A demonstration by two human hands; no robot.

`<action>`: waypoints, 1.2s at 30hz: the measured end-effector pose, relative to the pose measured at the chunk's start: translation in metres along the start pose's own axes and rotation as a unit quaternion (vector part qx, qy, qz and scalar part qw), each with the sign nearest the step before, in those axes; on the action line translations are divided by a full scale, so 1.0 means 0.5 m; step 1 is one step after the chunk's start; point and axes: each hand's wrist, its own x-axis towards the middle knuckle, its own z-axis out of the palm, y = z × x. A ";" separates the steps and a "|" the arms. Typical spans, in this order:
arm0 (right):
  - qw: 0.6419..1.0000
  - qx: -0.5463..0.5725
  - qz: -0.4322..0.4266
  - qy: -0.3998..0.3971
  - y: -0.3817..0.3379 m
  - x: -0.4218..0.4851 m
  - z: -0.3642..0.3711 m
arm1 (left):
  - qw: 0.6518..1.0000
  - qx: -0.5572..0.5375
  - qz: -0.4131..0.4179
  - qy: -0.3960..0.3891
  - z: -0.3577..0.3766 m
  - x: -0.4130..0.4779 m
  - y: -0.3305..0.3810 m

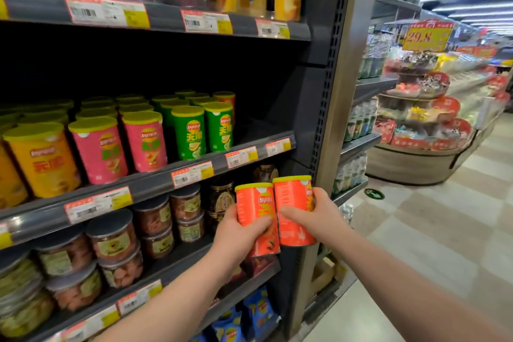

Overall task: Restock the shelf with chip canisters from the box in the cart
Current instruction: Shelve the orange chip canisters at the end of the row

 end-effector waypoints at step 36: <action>0.985 0.007 -0.140 -0.098 -0.188 0.714 0.070 | 0.958 -0.045 0.028 0.281 0.128 0.289 0.112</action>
